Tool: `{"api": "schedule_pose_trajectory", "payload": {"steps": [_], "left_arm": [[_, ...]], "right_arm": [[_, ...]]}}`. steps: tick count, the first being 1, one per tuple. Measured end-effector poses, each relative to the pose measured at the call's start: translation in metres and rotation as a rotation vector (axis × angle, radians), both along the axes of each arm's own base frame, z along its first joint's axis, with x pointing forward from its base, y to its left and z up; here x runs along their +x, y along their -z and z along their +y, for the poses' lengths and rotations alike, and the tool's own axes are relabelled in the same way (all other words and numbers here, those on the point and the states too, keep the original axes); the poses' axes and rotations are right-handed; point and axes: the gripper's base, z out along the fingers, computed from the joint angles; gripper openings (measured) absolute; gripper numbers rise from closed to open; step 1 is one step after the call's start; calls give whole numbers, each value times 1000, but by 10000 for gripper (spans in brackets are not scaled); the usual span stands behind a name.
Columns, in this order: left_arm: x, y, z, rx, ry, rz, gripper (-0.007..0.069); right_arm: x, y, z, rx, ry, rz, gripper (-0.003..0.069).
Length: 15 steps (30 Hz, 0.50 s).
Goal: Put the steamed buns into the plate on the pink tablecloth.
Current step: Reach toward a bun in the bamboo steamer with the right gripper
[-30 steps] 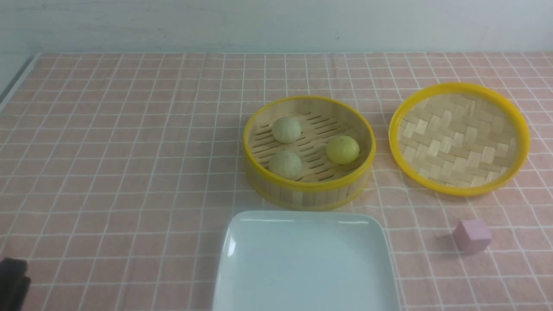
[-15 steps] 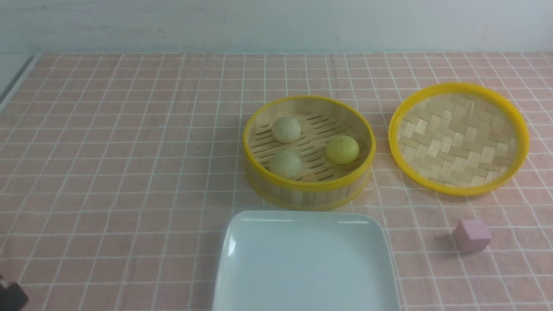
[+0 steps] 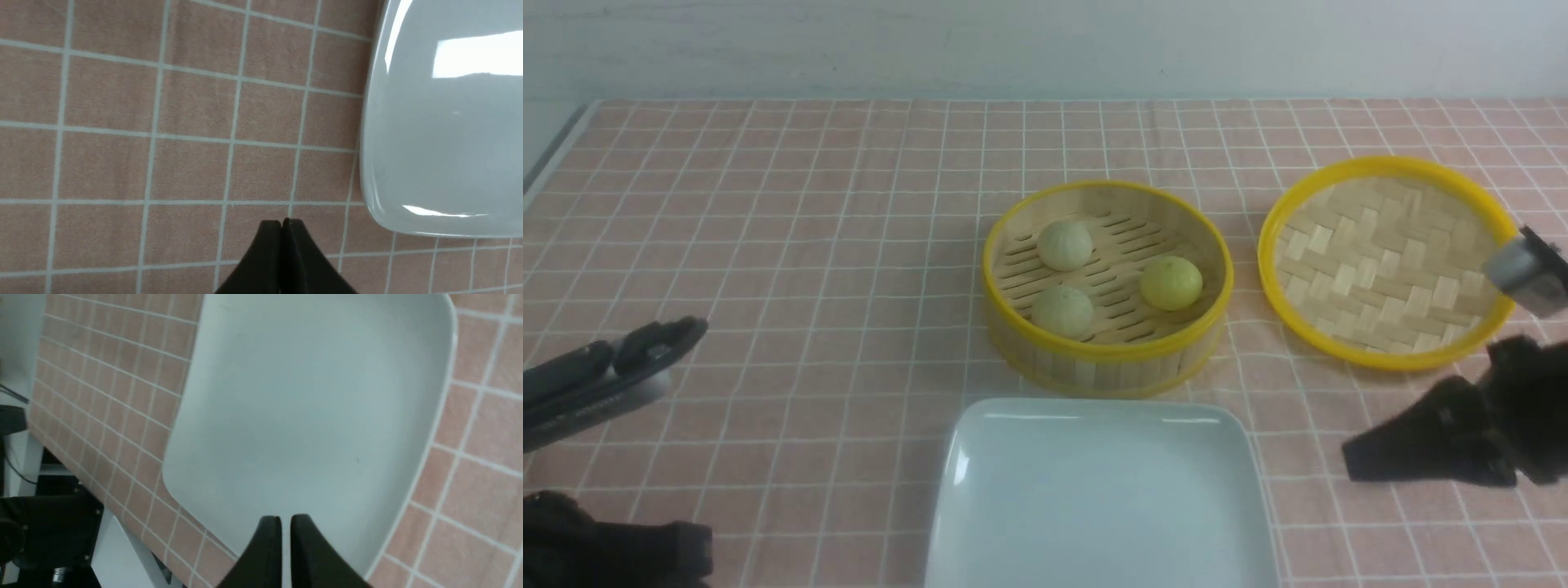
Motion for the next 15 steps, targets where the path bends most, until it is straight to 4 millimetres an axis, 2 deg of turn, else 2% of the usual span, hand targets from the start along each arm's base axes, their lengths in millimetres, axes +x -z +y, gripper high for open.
{"api": "schedule_pose_trajectory", "payload": {"steps": [2, 3, 6, 8, 9, 10, 11, 12, 15], "left_arm": [[2, 0, 0, -6, -2, -14, 13], [4, 0, 0, -6, -5, -28, 17], [5, 0, 0, -6, -7, -35, 22], [5, -1, 0, -7, -8, -37, 23], [6, -1, 0, -7, -10, -42, 27], [6, -1, 0, -7, -12, -46, 29], [6, -1, 0, -8, -12, -47, 29], [7, -1, 0, -8, -15, -52, 31], [7, -1, 0, -8, -17, -55, 34]], "right_arm": [[16, -3, 1, 1, -13, -3, 29], [31, -5, 4, -17, -21, -10, 36], [60, -8, 20, -89, -40, -17, 51], [68, -7, 30, -138, -66, -25, 62], [84, -5, 47, -211, -83, -41, 83], [90, -2, 57, -263, -102, -58, 95], [94, -2, 59, -270, -91, -61, 98], [109, 1, 74, -345, -86, -92, 127], [135, 7, 93, -450, -47, -156, 185]]}}
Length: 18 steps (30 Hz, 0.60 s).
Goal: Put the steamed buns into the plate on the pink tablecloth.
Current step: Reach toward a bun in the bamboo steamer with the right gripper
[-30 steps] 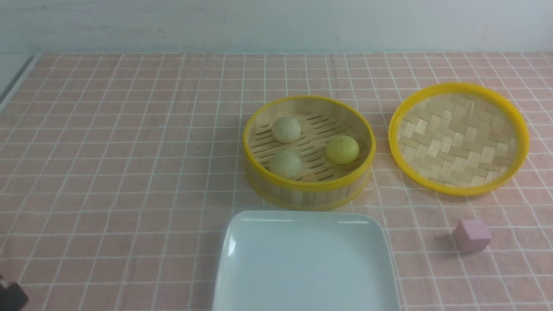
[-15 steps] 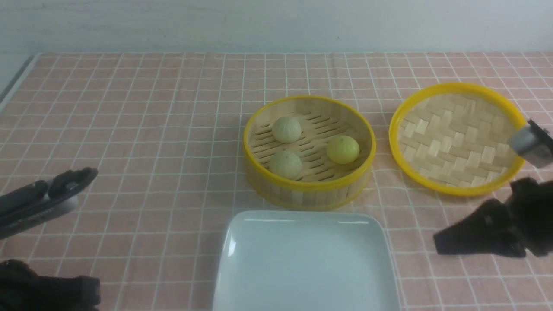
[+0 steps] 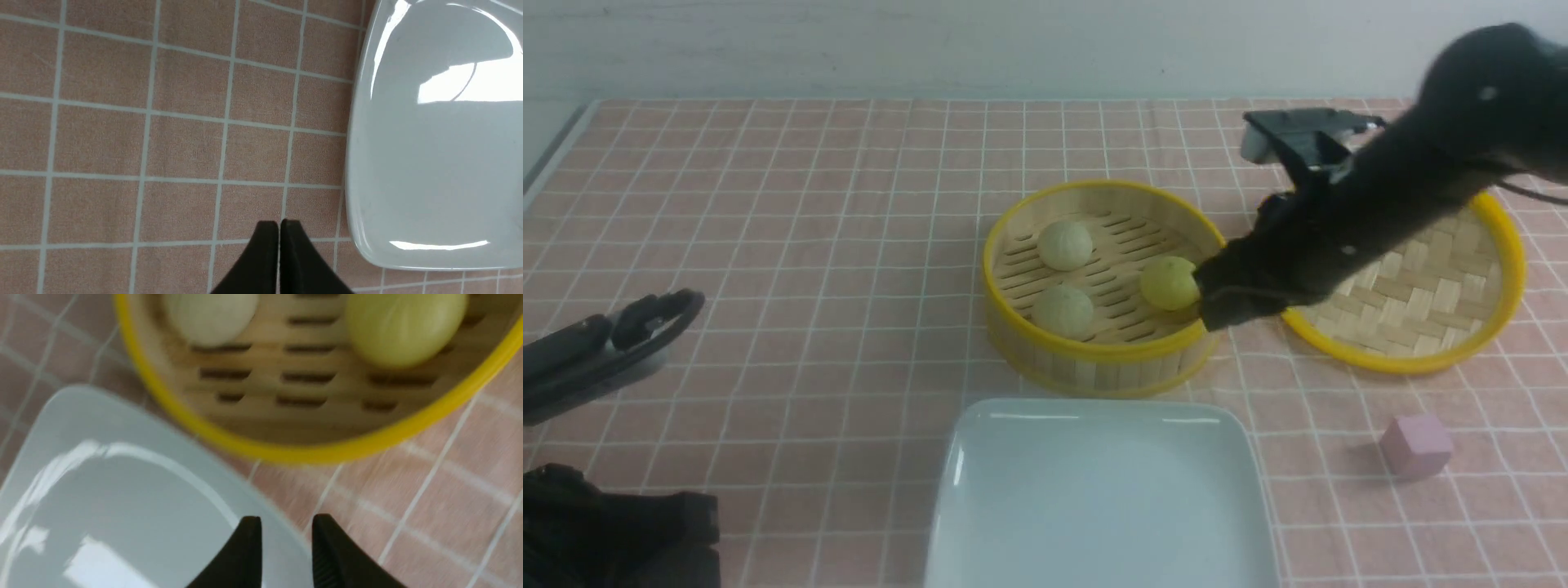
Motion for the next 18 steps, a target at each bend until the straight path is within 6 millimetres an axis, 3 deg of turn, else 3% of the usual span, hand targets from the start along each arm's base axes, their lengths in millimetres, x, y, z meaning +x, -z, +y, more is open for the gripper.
{"api": "schedule_pose_trajectory", "payload": {"steps": [5, 10, 12, 14, 15, 16, 18], "left_arm": [[1, 0, 0, 1, -4, -9, 41], [2, -1, 1, 2, -9, -18, 41], [2, -1, 1, 2, -9, -19, 41], [2, -1, 1, 2, -9, -18, 43], [2, -1, 1, 2, -9, -18, 44], [2, -1, 1, 2, -9, -18, 48], [2, -1, 0, 2, -8, -17, 50]], "right_arm": [[49, 20, 16, -62, 125, -103, 283], [70, 41, 19, -79, 190, -115, 283], [73, 52, 20, -85, 205, -90, 236], [71, 58, 22, -97, 204, -60, 115], [71, 58, 22, -98, 204, -58, 115], [69, 55, 25, -100, 196, -53, 40], [63, 46, 28, -96, 187, -52, 8]]}}
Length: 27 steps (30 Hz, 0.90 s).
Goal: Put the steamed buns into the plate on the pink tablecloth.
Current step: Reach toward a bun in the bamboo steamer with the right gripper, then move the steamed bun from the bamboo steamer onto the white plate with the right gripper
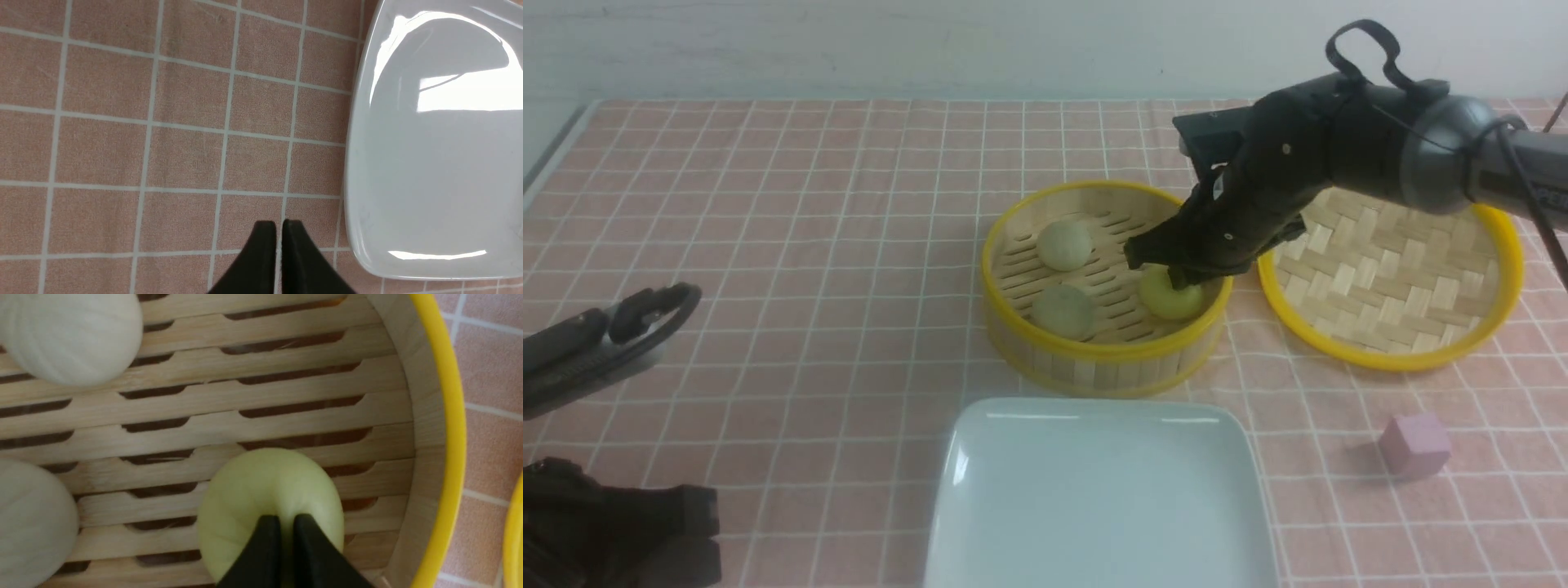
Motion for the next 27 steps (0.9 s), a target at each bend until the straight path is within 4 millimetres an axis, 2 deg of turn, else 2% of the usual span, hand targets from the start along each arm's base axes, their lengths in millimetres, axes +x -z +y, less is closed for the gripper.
{"api": "schedule_pose_trajectory", "payload": {"steps": [1, 2, 4, 6, 8, 9, 10, 11, 13, 15, 16, 17, 20, 21, 22, 23, 24, 25, 27], "left_arm": [[0, 0, 0, 0, 0, 0, 50], [0, 0, 0, 0, 0, 1, 51], [0, 0, 0, 0, 0, 1, 51], [0, 0, 0, 0, 0, 1, 54], [0, 0, 0, -2, 0, 1, 57], [0, 0, 0, -2, 0, 1, 59], [0, 0, 0, -2, 0, 1, 59], [0, 0, 0, -2, 0, 1, 61], [0, 0, 0, -2, -1, -1, 62], [1, 0, 0, -1, -5, -9, 64], [1, 0, 0, -1, -5, -10, 65], [2, -1, 0, -1, -8, -17, 66], [3, -1, 1, 1, -13, -29, 70], [3, -1, 1, 1, -14, -31, 70], [3, -1, 1, 3, -17, -38, 73], [4, -2, 1, 4, -18, -41, 74], [4, -2, 1, 4, -18, -42, 74], [4, -2, 1, 5, -20, -46, 78], [4, -2, 1, 5, -20, -47, 83]], "right_arm": [[0, 0, 0, 0, 0, 0, 8], [-9, -19, 1, 3, -11, -5, 4], [-20, -41, 0, 11, -21, -16, 5], [-42, -76, -4, 30, -39, -58, 5], [-67, -99, -8, 41, -66, -89, 5], [-82, -107, -11, 44, -79, -96, 5], [-85, -107, -13, 43, -80, -94, 5], [-112, -109, -17, 45, -101, -75, 5], [-132, -103, -20, 60, -113, -45, 5], [-155, -72, -21, 86, -116, 21, 6], [-155, -72, -20, 91, -116, 24, 6], [-164, -50, -19, 117, -105, 44, 8], [-171, -13, -16, 153, -73, 39, 31], [-171, -13, -16, 155, -73, 40, 34], [-169, 6, -15, 161, -54, 22, 68], [-167, 15, -15, 163, -43, 12, 97], [-167, 17, -15, 163, -40, 10, 110], [-162, 29, -13, 164, -26, -3, 173], [-157, 38, -11, 169, -9, -10, 262]]}}
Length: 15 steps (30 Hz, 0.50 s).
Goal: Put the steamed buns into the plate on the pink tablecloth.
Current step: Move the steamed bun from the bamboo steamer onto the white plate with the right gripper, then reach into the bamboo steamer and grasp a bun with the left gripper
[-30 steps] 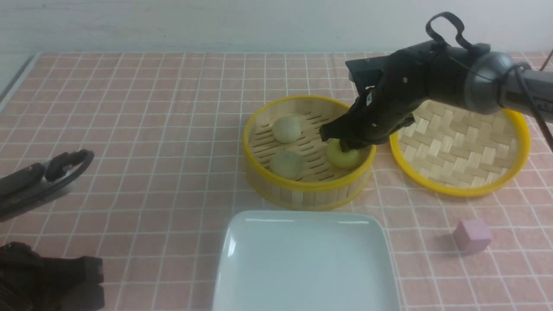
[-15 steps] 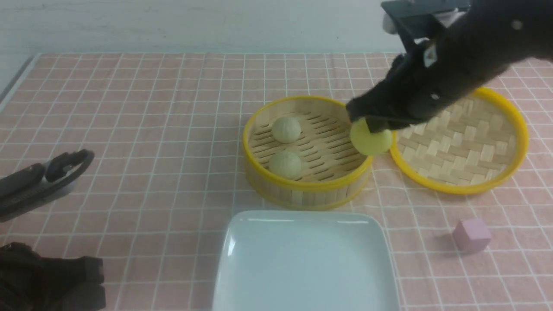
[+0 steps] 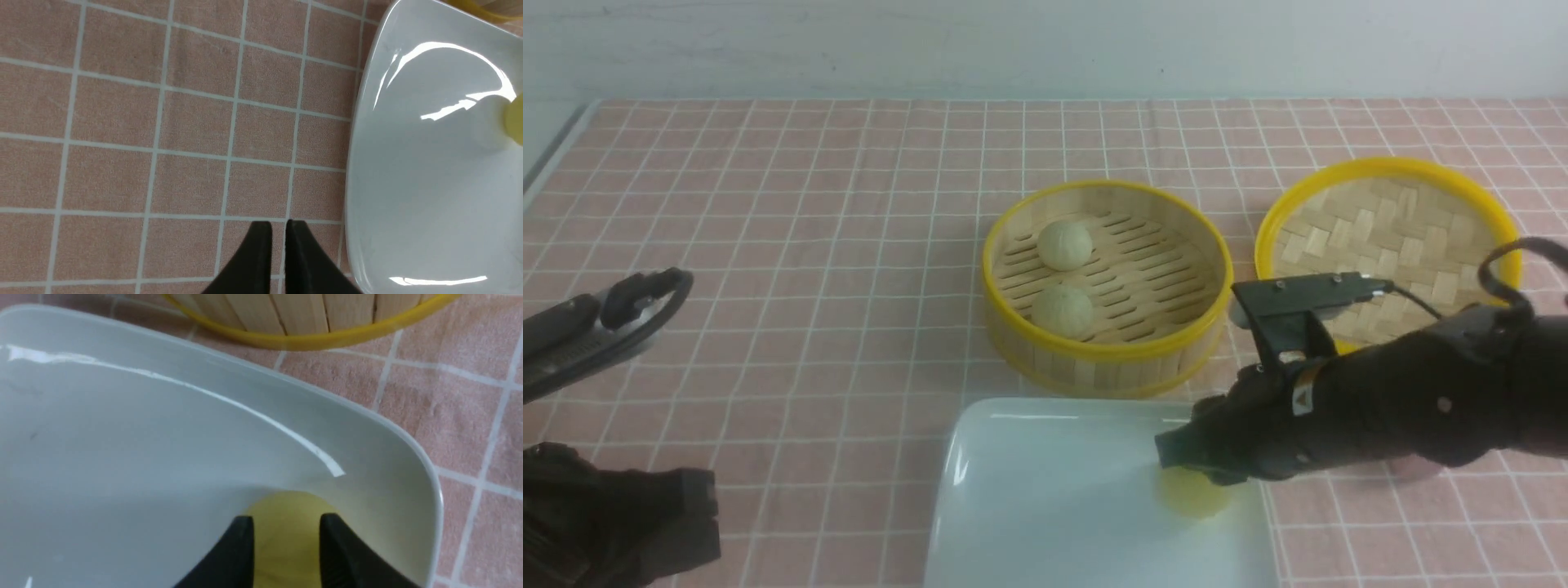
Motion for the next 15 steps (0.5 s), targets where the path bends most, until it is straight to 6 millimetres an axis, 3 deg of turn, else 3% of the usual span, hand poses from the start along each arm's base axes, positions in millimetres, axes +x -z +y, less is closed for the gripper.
{"api": "schedule_pose_trajectory", "payload": {"steps": [3, 4, 6, 7, 8, 9, 10, 13, 15], "left_arm": [[1, 0, 0, 0, -4, -6, 87], [1, -1, 0, 0, -5, -8, 87], [3, -4, 0, -6, -14, -14, 96], [3, -5, 0, -6, -14, -18, 97], [6, -9, 0, -9, -14, -26, 104], [11, -15, -1, -16, -13, -31, 111], [11, -15, -1, -17, -13, -31, 111], [31, -27, -8, -55, 10, -19, 129], [42, -29, -16, -71, 41, -7, 141]], "right_arm": [[3, -2, 0, 0, 6, 25, 376], [4, -4, 0, 3, 7, 21, 376], [2, -30, -6, -14, -28, 37, 437], [3, -33, -7, -13, -27, 25, 440], [-1, -54, -14, -26, -49, 15, 442], [-6, -74, -22, -43, -64, -13, 430], [-7, -78, -23, -41, -64, -16, 430], [-40, -128, -56, -117, -94, -86, 316], [-60, -143, -69, -151, -105, -93, 227]]}}
